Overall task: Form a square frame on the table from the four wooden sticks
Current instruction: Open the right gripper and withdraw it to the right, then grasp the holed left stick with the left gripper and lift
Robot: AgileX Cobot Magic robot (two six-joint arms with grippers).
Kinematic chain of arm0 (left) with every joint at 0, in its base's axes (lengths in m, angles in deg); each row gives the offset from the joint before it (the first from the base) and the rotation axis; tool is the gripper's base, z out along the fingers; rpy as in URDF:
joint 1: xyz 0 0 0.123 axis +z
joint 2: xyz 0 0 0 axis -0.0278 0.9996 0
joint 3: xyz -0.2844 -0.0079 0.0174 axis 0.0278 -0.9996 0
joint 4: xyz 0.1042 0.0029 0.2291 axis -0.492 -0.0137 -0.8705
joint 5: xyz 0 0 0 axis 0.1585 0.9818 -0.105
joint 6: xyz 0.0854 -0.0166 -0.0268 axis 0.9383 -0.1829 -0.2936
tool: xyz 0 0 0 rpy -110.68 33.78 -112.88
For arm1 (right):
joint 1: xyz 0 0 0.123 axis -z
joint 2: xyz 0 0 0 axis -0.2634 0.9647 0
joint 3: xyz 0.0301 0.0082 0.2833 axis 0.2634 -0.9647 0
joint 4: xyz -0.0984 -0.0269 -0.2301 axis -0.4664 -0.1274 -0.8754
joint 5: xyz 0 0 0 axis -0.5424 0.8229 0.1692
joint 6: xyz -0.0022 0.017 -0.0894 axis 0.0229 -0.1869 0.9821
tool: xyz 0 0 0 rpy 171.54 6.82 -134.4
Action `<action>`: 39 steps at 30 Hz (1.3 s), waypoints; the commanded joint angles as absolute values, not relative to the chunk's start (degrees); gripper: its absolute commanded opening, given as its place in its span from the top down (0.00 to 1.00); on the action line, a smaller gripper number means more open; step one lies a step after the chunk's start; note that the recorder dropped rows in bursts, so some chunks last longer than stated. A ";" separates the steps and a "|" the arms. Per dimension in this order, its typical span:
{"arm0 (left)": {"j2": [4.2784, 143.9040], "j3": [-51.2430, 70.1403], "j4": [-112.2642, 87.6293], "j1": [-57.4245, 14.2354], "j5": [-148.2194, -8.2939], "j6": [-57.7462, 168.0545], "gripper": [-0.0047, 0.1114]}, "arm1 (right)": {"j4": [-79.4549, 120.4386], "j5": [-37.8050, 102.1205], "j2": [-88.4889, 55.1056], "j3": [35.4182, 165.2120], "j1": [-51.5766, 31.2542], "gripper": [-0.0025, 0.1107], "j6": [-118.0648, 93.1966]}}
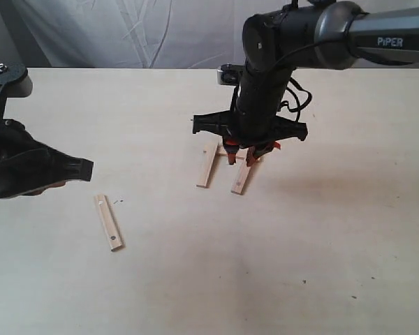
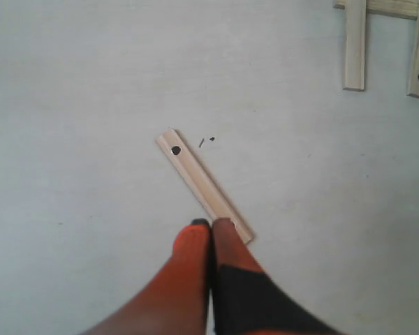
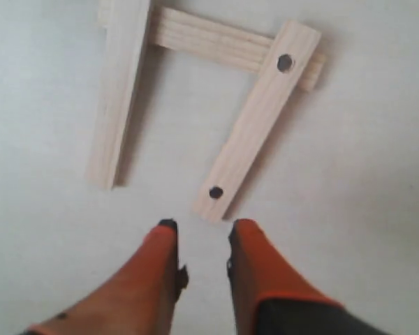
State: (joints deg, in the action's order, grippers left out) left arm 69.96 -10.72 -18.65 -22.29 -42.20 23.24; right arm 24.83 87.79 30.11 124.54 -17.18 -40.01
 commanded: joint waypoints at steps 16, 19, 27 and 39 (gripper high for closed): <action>72.74 -15.19 -17.61 -22.14 -46.11 29.31 0.96 | 23.16 79.51 -5.28 94.12 -16.76 0.98 -31.74; 76.79 -14.86 -15.50 -22.14 -47.53 29.31 0.96 | 23.58 77.75 -13.59 89.78 -16.76 0.98 -31.74; 90.41 -9.22 -13.07 -22.14 -53.61 22.05 0.96 | 19.96 77.98 -29.42 82.14 -16.76 0.98 -31.74; 99.48 -6.51 -22.98 -22.14 -54.54 1.65 0.57 | 13.85 76.24 -32.70 77.57 -16.76 0.98 -31.74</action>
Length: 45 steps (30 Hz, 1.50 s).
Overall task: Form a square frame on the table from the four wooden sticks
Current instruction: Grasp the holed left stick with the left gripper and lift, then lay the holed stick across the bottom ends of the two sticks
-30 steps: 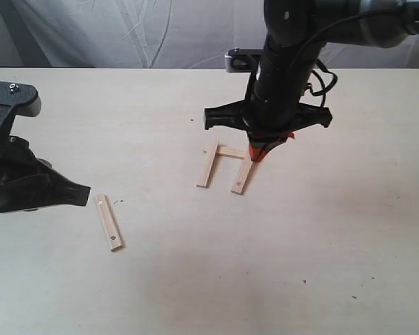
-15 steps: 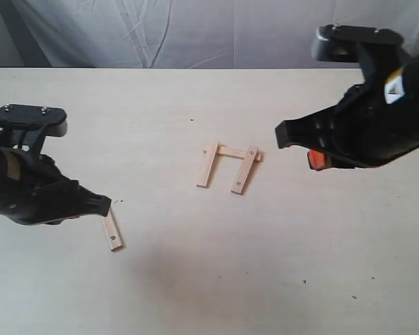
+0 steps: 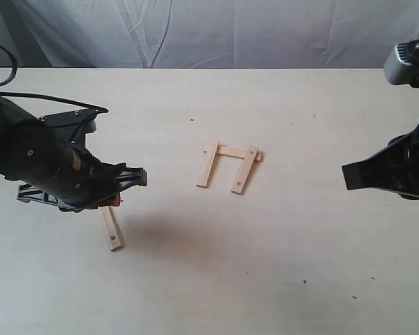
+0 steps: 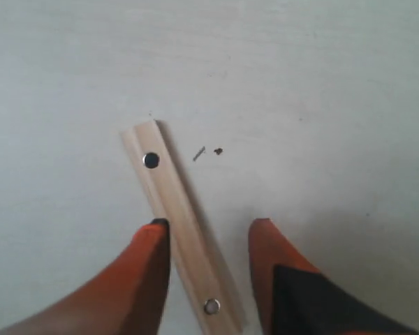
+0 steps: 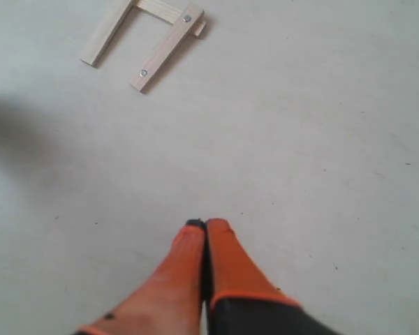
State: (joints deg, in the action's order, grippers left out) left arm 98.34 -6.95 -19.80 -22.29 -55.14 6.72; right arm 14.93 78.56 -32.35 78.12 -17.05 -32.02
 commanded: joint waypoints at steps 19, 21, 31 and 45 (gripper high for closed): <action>106.87 -6.43 -25.30 -22.14 -57.65 -4.89 0.57 | 13.85 76.13 -32.70 77.57 -16.76 0.98 -31.74; 107.67 -6.43 -24.74 -22.14 -57.77 -5.02 0.58 | 13.85 76.13 -32.70 77.57 -16.76 0.98 -31.74; 108.85 -6.43 -25.38 -22.14 -57.40 3.84 0.96 | 11.24 76.15 -32.70 77.57 -16.76 0.98 -31.74; 111.08 26.92 10.13 -23.26 -41.92 95.04 0.96 | 11.76 75.17 -32.70 77.57 -16.76 0.98 -31.85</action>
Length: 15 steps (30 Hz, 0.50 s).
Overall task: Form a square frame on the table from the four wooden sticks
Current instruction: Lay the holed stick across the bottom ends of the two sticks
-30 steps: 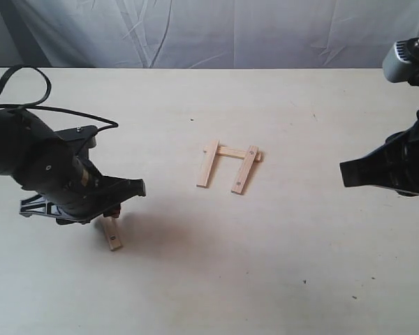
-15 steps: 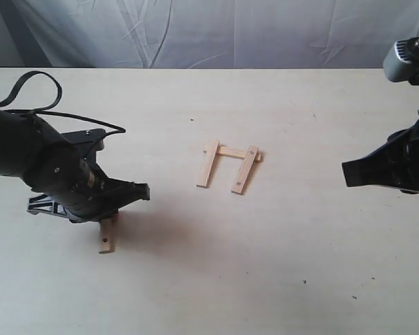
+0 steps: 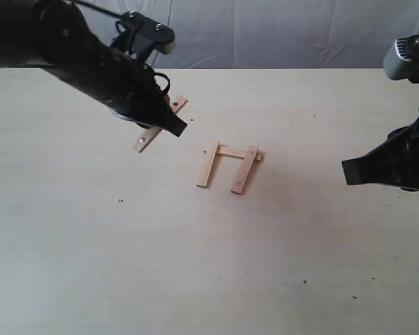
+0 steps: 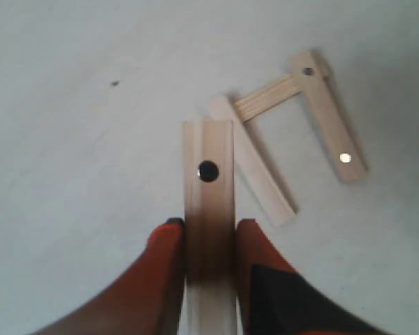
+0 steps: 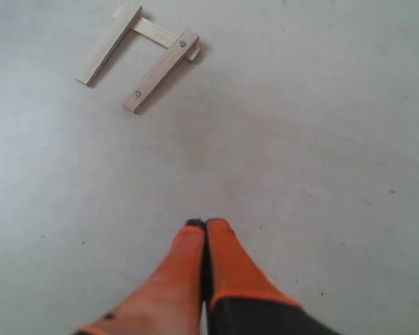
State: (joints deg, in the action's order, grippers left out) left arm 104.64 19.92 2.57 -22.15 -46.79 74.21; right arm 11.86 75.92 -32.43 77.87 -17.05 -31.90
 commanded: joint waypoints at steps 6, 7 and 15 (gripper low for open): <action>121.72 33.85 6.94 -30.75 -42.67 116.55 0.96 | 11.83 75.17 -32.70 77.57 -16.76 0.98 -31.85; 122.35 33.83 5.86 -31.42 -42.67 117.48 0.96 | 11.83 75.17 -32.70 77.57 -16.76 0.98 -31.85; 125.98 33.83 3.33 -32.79 -45.10 127.18 0.96 | 11.96 75.17 -32.70 77.46 -16.76 0.98 -31.85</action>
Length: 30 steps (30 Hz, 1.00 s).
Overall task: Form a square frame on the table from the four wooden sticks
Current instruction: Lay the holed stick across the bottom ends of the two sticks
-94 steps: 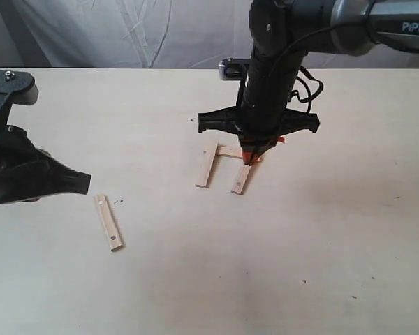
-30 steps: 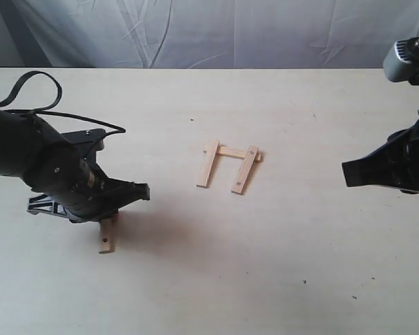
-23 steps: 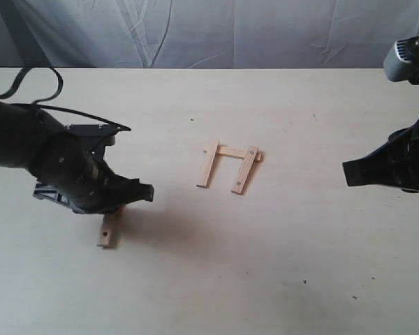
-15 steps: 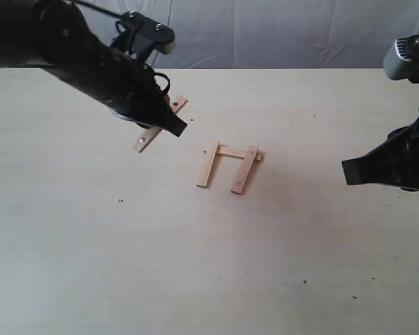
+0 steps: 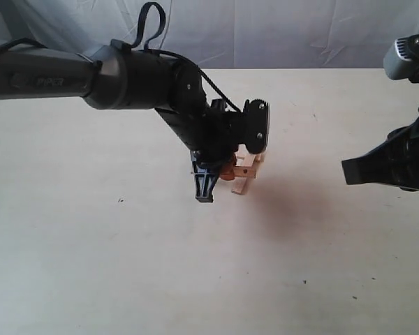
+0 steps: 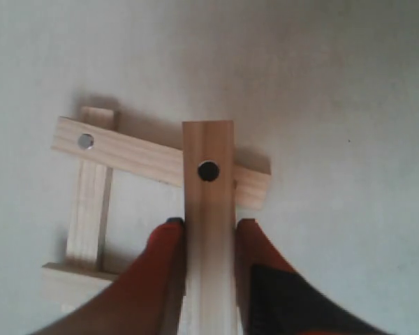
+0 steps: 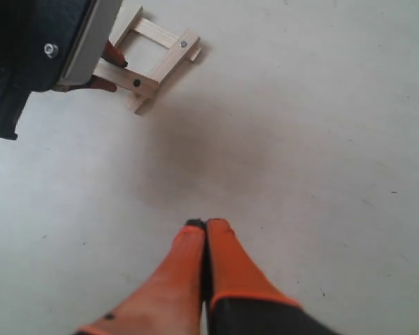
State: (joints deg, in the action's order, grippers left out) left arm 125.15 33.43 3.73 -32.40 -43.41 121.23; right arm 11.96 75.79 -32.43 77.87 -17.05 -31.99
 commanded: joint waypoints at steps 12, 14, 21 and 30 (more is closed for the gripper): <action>130.09 33.83 4.94 -32.79 -45.13 128.20 0.96 | 11.94 73.83 -32.70 77.46 -16.76 0.98 -31.85; 130.09 33.83 4.94 -32.79 -45.80 128.20 0.96 | 11.94 73.66 -32.70 77.46 -16.76 0.98 -31.85; 127.02 33.87 4.94 -32.79 -47.45 128.09 0.69 | 12.32 73.16 -32.70 77.46 -16.76 0.98 -31.85; 124.71 33.87 4.70 -32.91 -46.97 126.38 0.50 | 12.02 73.16 -32.70 77.46 -16.76 0.98 -31.85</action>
